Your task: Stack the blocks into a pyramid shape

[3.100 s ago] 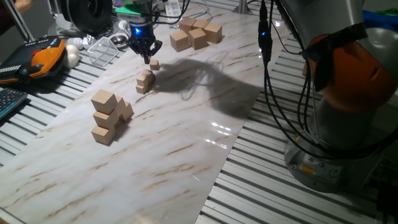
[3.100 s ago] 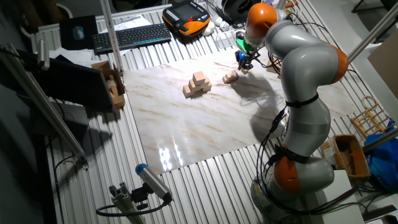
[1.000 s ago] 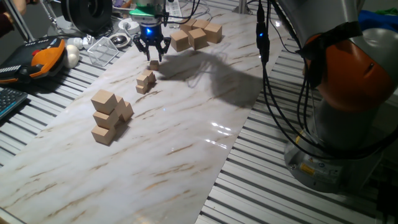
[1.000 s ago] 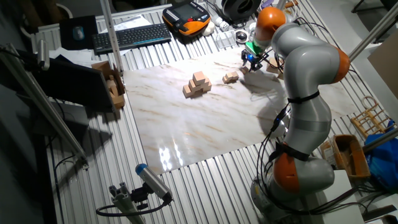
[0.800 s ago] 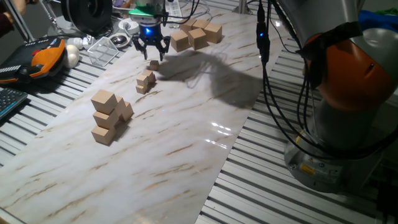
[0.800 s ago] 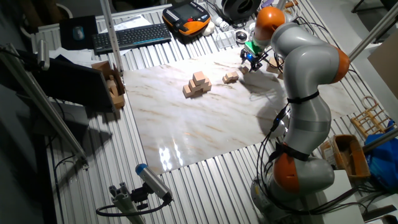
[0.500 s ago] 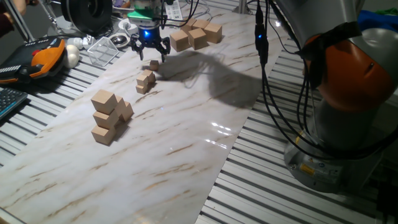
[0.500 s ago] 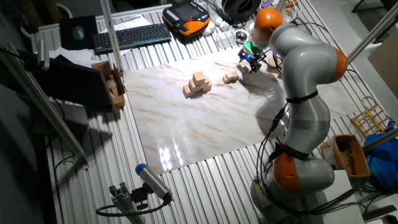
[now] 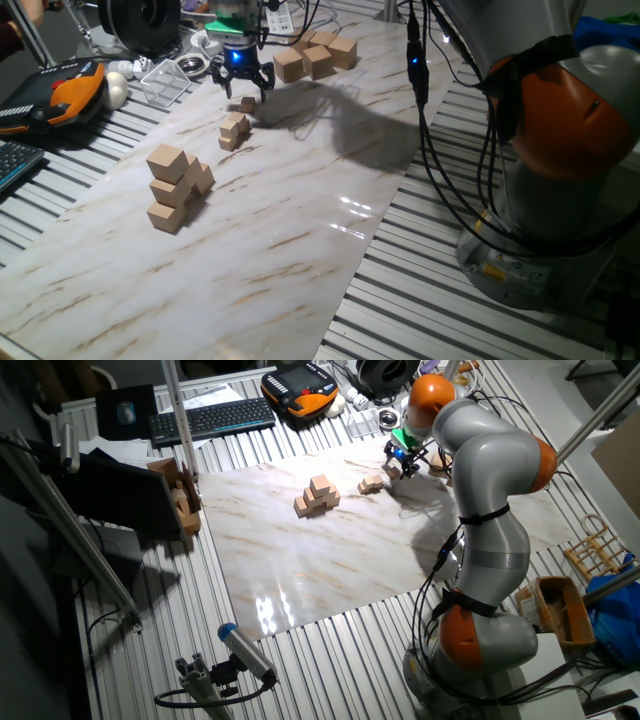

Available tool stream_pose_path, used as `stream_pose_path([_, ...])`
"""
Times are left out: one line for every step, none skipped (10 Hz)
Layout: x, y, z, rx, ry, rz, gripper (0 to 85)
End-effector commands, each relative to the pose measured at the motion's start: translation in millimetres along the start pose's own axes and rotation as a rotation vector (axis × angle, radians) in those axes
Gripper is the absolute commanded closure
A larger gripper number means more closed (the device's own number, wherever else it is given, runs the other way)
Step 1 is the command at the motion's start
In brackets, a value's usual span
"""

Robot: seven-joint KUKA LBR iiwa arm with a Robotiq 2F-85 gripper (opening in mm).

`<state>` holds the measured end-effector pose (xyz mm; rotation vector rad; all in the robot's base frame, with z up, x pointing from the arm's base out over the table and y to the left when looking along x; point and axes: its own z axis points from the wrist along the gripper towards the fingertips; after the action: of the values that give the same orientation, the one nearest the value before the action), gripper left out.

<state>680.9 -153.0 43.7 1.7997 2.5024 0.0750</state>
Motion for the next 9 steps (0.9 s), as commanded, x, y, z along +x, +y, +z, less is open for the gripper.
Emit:
stream_pose_path([0.2,-0.1,0.0,0.001,0.001,0.0,17.0])
stream_pose_path([0.1,-0.1,0.5,0.001,0.003,0.0,17.0])
stream_pose_path([0.2,0.0,1.5,0.002,0.003,0.005,17.0])
stream_pose_path([0.1,-0.7,2.7,0.003,0.005,0.008,17.0])
stream_pose_path([-0.5,-1.8,3.9,0.006,0.008,0.009,17.0])
stream_pose_path([-0.6,-2.5,5.6,0.006,0.012,0.013,17.0])
stream_pose_path([-0.5,-3.0,8.1,0.006,0.012,0.014,17.0])
stream_pose_path([-0.4,-3.3,10.4,0.004,0.017,0.015,17.0])
stream_pose_path([-0.4,-3.7,11.6,0.003,0.02,0.015,34.0])
